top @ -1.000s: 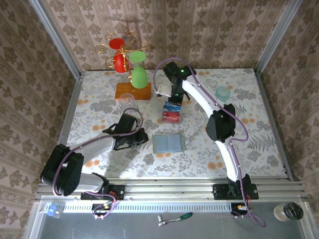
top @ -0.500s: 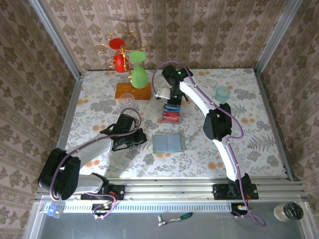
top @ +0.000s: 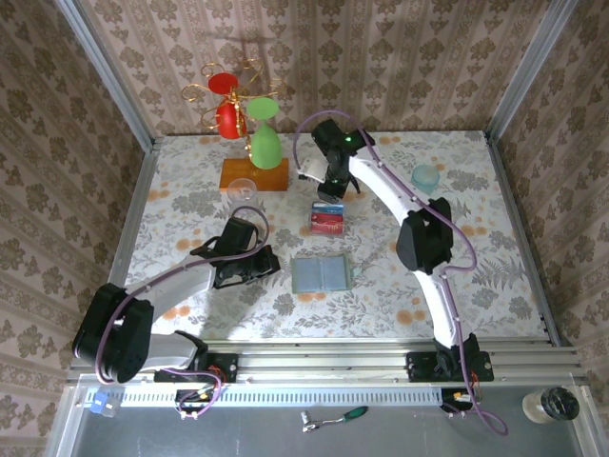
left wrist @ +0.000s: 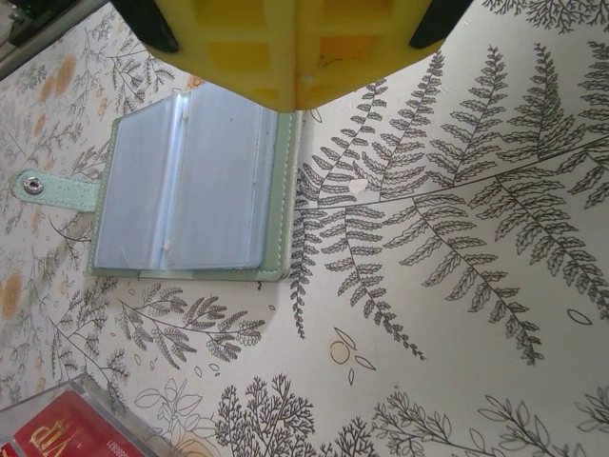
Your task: Take the credit cards out of the card holder
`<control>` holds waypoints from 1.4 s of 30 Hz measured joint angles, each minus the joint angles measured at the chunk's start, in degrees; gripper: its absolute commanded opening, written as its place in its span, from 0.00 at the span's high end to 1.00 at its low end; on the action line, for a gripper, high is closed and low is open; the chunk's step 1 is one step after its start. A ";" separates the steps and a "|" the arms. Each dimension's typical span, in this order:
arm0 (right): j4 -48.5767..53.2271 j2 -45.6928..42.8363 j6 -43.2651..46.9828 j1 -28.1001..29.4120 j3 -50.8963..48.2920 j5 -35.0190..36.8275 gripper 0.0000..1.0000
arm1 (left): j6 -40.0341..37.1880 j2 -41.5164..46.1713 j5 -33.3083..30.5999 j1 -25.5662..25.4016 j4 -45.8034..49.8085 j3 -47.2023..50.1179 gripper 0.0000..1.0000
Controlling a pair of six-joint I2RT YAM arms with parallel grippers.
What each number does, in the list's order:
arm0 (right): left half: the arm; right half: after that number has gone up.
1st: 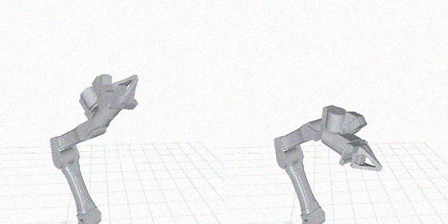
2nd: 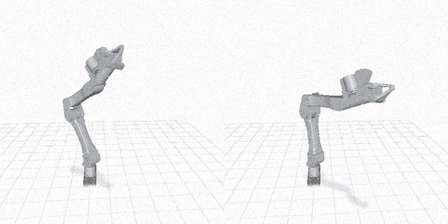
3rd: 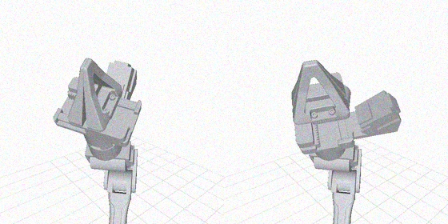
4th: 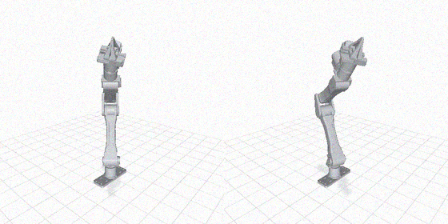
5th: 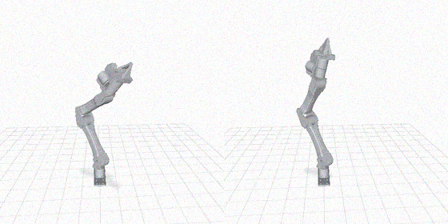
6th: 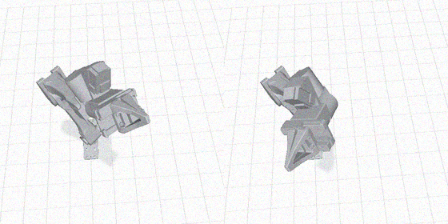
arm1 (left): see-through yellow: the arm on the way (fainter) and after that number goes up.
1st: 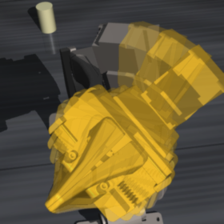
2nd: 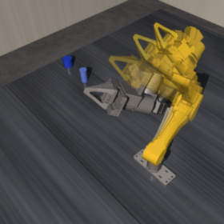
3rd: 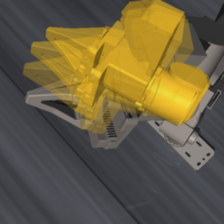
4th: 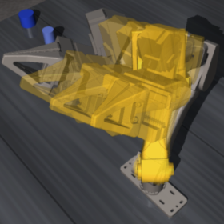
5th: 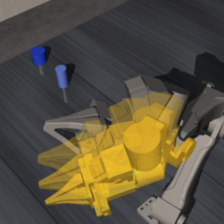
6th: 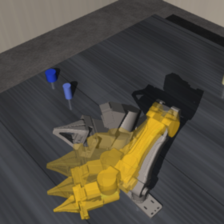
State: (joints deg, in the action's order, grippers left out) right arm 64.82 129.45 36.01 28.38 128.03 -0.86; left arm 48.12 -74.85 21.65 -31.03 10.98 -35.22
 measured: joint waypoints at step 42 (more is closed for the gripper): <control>-44.15 -27.23 -74.01 13.03 -65.66 -22.21 0.74 | 3.76 -10.51 -0.52 -7.19 -12.39 0.61 1.00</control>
State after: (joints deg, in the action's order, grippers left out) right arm 20.67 102.21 -38.00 41.41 62.37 -23.07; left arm 51.88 -85.36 21.12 -38.22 -1.41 -34.61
